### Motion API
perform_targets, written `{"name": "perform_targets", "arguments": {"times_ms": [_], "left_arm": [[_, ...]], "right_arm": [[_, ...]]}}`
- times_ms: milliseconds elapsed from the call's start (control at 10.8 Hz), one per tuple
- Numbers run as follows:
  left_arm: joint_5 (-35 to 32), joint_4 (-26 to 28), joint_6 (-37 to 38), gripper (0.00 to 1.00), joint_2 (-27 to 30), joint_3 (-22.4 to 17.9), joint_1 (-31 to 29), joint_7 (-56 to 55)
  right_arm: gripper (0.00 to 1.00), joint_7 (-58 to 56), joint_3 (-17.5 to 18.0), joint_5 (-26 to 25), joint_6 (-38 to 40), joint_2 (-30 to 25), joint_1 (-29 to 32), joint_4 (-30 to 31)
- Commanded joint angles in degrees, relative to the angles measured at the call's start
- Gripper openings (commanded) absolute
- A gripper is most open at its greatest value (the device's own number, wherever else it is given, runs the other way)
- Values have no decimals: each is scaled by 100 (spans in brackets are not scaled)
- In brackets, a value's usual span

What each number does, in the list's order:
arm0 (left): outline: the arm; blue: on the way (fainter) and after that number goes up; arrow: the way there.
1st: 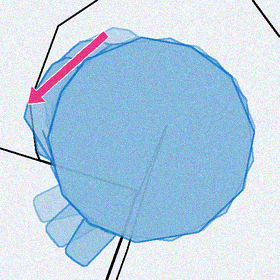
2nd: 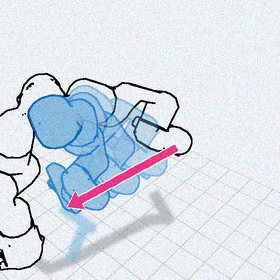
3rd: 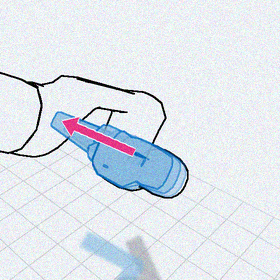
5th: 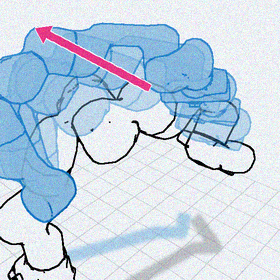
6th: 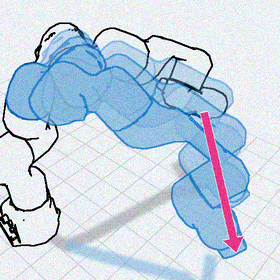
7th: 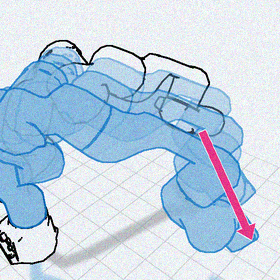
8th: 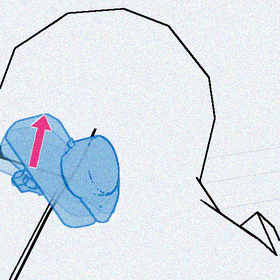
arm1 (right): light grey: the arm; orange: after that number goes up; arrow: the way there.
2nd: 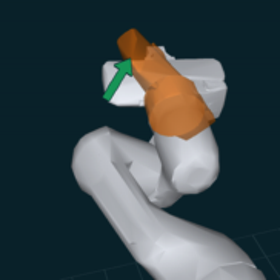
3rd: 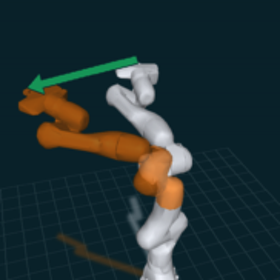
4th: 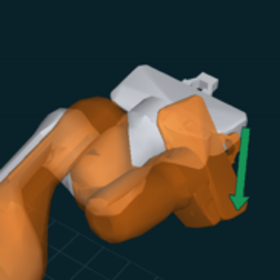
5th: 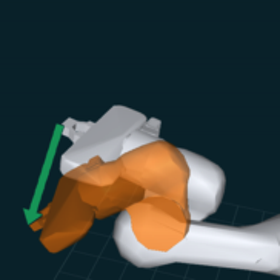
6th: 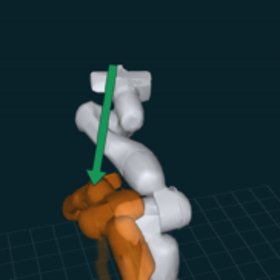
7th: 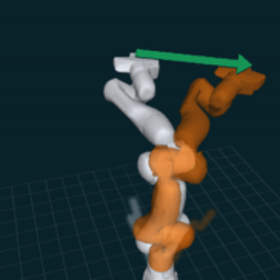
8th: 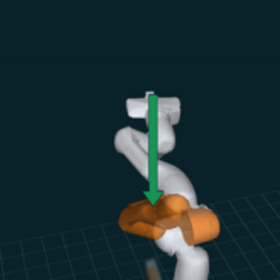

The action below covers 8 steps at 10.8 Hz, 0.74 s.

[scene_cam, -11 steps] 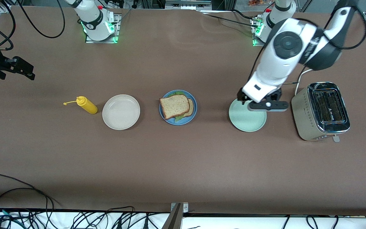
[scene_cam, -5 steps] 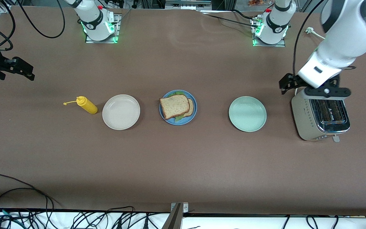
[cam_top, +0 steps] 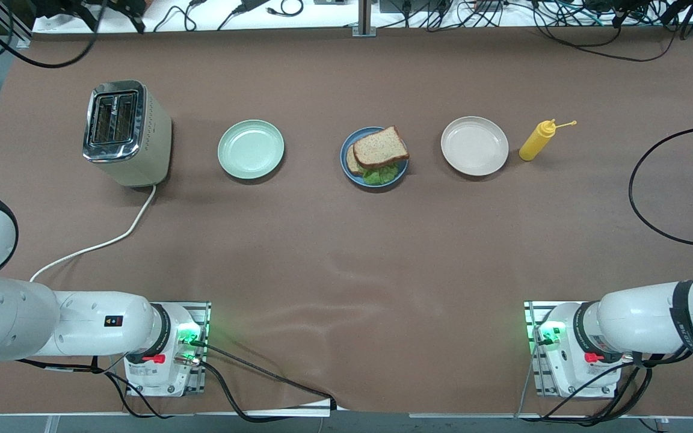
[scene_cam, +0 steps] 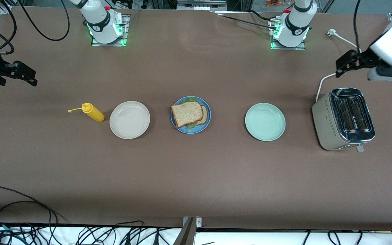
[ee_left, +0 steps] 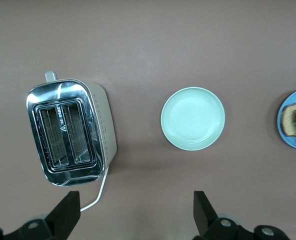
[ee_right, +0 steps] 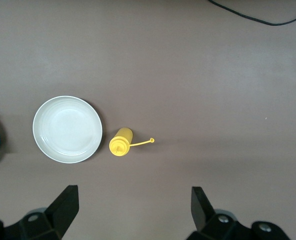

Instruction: Make sandwich in blue plate with both arms

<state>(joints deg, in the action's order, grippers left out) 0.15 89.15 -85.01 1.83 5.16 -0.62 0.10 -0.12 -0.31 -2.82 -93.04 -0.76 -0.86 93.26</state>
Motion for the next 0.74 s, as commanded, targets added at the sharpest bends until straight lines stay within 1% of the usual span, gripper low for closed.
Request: {"name": "perform_targets", "arguments": {"times_ms": [0, 186, 650], "left_arm": [[328, -782, 598, 100, -235, -358, 88, 201], [337, -995, 722, 100, -375, -358, 97, 201], [293, -952, 740, 100, -332, -358, 185, 113]], "right_arm": [[100, 74, 5, -79, 31, 23, -11, -89], [100, 74, 5, -79, 31, 23, -2, -89], [100, 74, 13, -79, 66, 23, -11, -98]]}}
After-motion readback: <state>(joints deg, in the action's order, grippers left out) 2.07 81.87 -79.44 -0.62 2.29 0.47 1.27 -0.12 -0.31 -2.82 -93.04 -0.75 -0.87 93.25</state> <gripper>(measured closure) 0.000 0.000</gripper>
